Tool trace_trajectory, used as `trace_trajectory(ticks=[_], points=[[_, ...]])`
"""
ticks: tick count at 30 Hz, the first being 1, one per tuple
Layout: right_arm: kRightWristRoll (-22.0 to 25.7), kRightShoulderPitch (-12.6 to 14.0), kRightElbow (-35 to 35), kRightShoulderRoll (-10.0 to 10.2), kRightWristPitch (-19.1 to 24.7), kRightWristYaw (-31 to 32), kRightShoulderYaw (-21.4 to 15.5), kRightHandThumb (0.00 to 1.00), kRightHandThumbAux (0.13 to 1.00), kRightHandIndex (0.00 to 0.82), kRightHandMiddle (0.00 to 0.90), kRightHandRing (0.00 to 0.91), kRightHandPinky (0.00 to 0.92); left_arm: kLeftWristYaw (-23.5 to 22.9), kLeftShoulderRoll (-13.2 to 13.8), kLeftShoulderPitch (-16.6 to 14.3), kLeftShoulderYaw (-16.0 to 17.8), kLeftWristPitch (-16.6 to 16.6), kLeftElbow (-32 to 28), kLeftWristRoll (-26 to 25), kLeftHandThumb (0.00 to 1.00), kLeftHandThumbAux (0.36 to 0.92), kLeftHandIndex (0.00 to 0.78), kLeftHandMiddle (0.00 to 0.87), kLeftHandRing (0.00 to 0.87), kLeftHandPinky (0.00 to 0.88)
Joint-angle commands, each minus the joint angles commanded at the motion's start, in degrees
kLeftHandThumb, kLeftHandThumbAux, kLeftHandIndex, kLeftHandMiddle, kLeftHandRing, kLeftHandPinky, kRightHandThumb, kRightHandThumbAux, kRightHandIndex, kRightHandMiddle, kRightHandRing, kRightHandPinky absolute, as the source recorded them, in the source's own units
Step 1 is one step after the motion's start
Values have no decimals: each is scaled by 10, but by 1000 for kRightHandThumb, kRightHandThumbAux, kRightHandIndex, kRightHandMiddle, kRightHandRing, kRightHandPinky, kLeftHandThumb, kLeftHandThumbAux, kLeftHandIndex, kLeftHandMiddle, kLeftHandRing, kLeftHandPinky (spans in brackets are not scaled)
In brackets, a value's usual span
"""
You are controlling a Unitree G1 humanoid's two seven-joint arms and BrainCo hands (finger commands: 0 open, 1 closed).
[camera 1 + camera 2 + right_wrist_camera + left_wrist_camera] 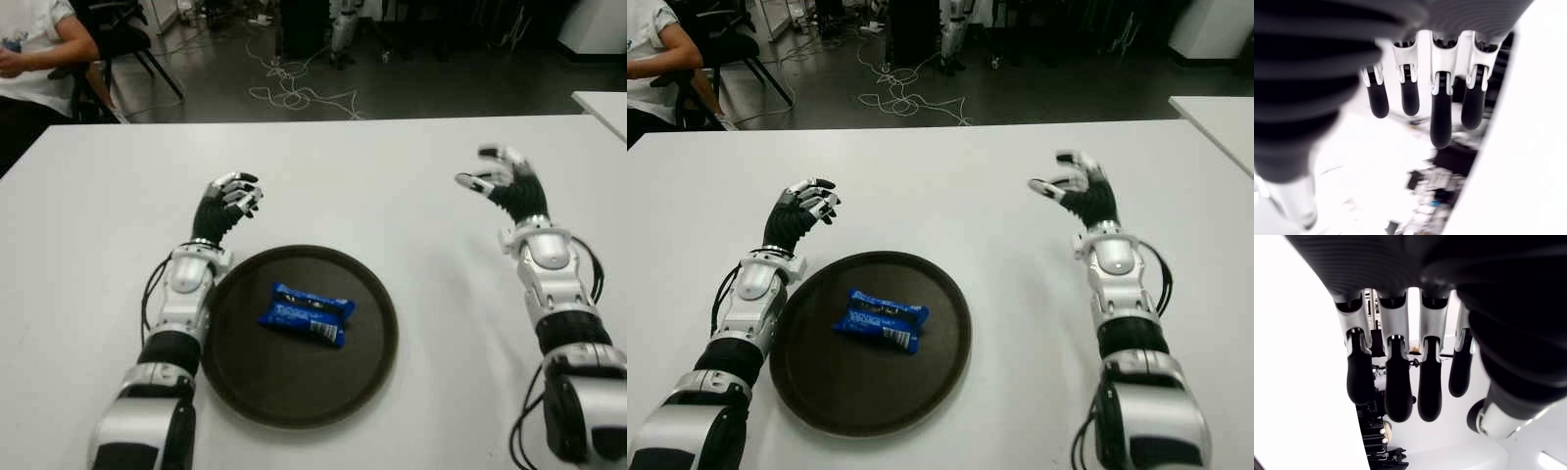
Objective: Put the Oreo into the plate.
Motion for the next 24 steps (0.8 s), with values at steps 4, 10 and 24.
trace_trajectory(ticks=[4, 10, 24], points=[[3, -3, 2, 2, 1, -3, 2, 3, 701, 310, 416, 476, 502, 5, 0, 1, 8, 6, -9, -6, 827, 680, 381, 512, 559, 574], [6, -1, -24, 8, -2, -11, 7, 0, 709, 309, 447, 496, 521, -2, 2, -3, 19, 41, -24, -25, 826, 680, 379, 515, 564, 576], [2, 9, -32, 19, -9, -33, 20, 21, 735, 331, 463, 506, 528, -42, 62, -20, 4, 150, -43, -7, 823, 682, 374, 505, 510, 523]])
